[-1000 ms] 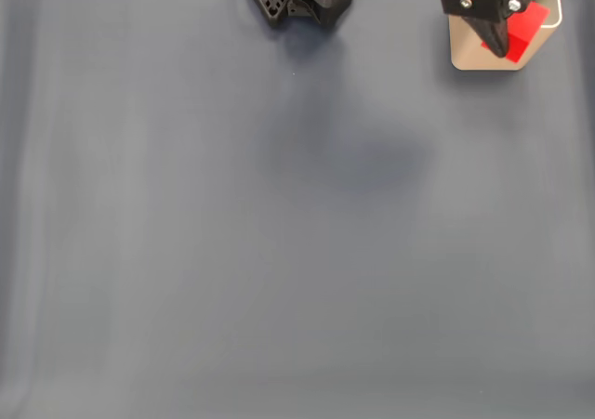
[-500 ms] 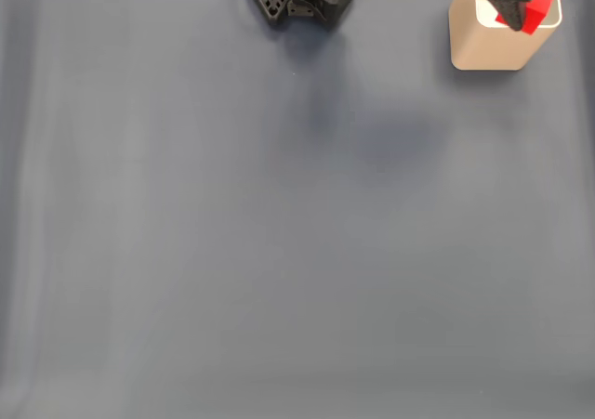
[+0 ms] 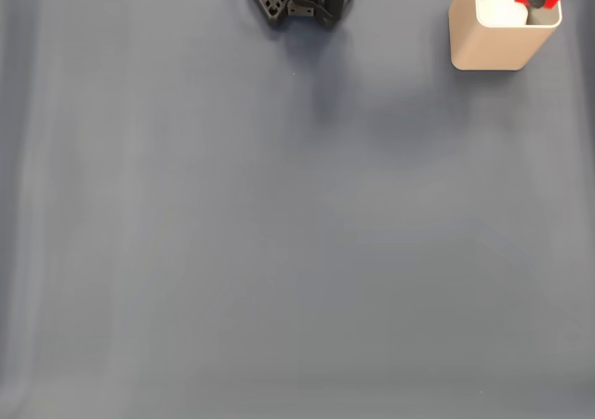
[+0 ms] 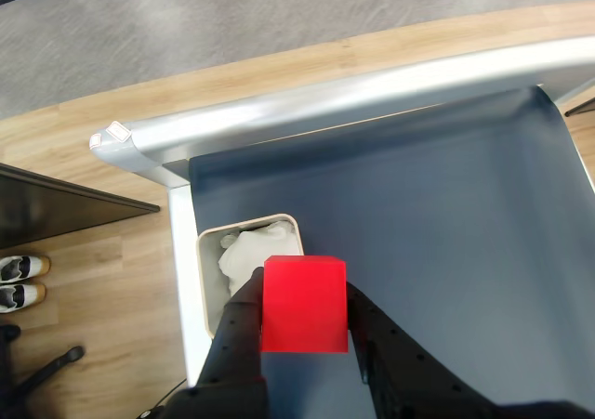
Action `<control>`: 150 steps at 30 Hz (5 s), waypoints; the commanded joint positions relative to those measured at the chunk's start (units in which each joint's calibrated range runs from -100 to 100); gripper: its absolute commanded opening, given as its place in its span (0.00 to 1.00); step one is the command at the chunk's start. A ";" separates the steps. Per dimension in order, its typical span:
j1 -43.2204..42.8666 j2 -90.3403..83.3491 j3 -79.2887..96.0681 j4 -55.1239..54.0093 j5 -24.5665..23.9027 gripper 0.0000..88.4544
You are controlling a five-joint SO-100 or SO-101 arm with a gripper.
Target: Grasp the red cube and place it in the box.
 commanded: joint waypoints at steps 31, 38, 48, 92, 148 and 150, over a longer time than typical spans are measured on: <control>-7.42 2.84 -2.09 -3.80 -0.44 0.02; -7.35 2.41 -2.00 -3.80 -1.12 0.02; -7.42 2.15 -1.81 -3.96 -1.86 0.05; -8.84 1.45 1.56 -2.07 -5.27 0.41; 35.53 -1.49 7.57 -14.55 0.93 0.00; 37.66 -1.49 7.85 -15.37 0.68 0.00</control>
